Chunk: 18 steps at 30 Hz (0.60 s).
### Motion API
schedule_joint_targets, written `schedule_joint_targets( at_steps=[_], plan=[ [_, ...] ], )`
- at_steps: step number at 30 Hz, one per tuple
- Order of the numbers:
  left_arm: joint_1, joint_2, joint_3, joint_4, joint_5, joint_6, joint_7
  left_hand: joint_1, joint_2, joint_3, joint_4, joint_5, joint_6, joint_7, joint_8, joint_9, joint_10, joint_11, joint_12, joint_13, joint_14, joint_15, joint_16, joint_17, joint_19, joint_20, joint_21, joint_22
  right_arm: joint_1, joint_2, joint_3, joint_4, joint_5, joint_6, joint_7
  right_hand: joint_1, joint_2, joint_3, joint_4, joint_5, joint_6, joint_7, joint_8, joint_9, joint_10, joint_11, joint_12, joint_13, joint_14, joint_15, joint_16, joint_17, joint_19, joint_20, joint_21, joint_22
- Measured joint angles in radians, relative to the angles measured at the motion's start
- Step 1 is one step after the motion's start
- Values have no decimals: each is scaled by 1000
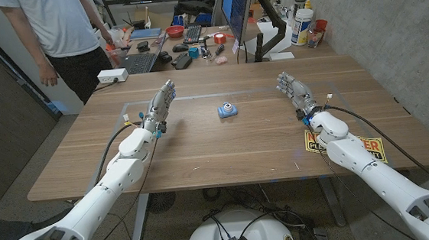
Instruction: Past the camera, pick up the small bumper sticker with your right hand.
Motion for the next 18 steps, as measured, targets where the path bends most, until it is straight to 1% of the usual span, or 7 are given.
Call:
schedule_joint_targets(
  at_steps=[10, 18],
  plan=[
    [7, 22, 16, -14, -21, 1, 7, 0, 0, 0, 0, 0, 0, 0, 0, 0, 0, 0, 0, 5, 0, 0, 0, 0, 0, 0, 0, 0, -12, 14, 11, -3, -17, 3, 13, 0, 0, 0, 0, 0, 0, 0, 0, 0, 0, 0, 0, 0, 0, 0, 0, 0, 0, 0, 0, 0],
    [6, 37, 32, -17, -36, -7, 13, 0, 0, 0, 0, 0, 0, 0, 0, 0, 0, 0, 0, 5, -4, -4, 0, 0, 0, 0, 0, 0, -23, 13, 26, -26, -30, 2, 14, 0, 0, 0, 0, 0, 0, 0, 0, 0, 0, 0, 0, 0, 0, 0, 0, -1, 0, 0, 0, 0]
  ],
)
